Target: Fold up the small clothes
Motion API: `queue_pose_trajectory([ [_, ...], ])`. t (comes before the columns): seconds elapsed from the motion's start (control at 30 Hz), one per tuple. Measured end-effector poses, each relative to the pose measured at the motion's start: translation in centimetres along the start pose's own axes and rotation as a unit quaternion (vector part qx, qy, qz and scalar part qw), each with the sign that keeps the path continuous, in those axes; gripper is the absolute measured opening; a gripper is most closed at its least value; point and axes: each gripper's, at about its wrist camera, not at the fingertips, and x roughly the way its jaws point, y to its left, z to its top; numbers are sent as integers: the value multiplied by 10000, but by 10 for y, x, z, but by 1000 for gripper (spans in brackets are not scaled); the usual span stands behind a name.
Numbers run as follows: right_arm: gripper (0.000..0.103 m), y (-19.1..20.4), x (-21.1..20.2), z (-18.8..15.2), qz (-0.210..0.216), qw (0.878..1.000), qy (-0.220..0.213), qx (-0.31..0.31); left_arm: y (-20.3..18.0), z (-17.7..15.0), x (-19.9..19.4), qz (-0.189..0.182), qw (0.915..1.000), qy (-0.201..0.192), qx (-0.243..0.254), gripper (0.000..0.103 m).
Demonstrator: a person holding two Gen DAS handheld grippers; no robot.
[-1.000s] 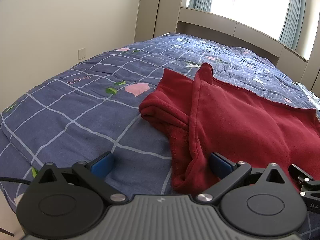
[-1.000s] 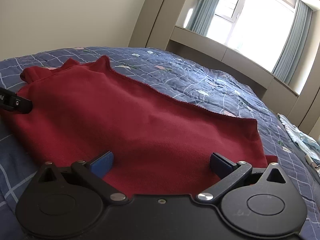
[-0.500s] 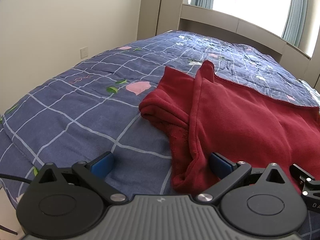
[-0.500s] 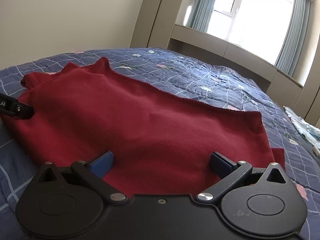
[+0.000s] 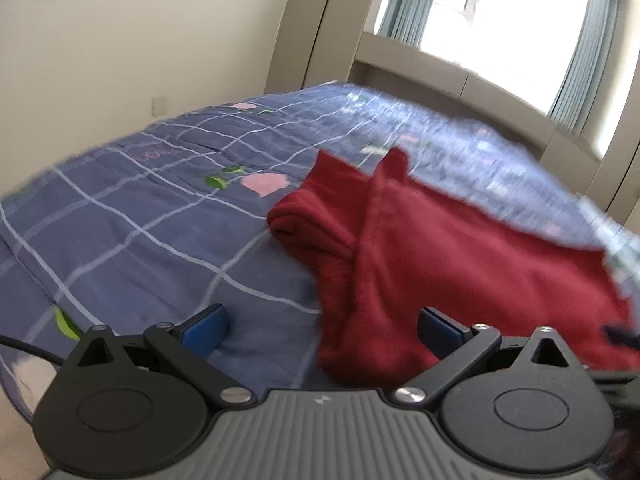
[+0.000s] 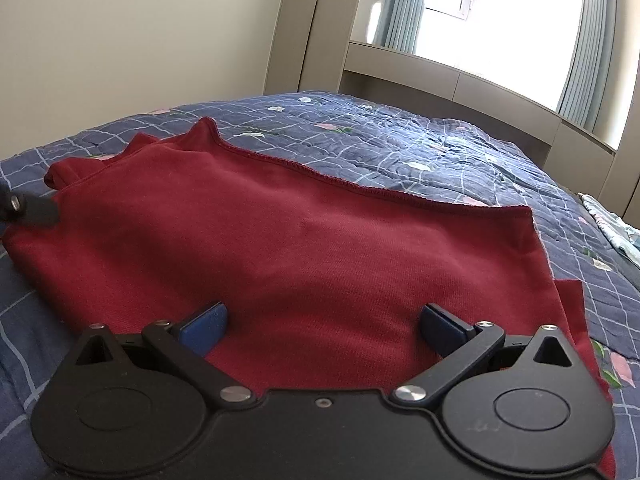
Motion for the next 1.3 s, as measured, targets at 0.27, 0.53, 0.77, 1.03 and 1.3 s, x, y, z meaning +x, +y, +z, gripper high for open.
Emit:
queue_pose_trajectory([
  [0.27,103,-2,-1,0,55,10000,-24,62,1,7,8,-481,9949,198,-869,72],
  [0.53,103,-3,-2,-1,69,9999,-26,84,-9,15,20,-198,9945,350,-963,77],
  [0.77,103,-3,-2,-1,70,9999,-28,87,-19,16,19,119,9958,385,-820,45],
  [1.03,103,-4,-2,0,98,9999,-38,119,-14,16,20,-132,9933,442,-1061,30],
  [1.3,103,-4,-2,-1,119,9998,-46,150,-31,24,20,88,9965,478,-686,13],
])
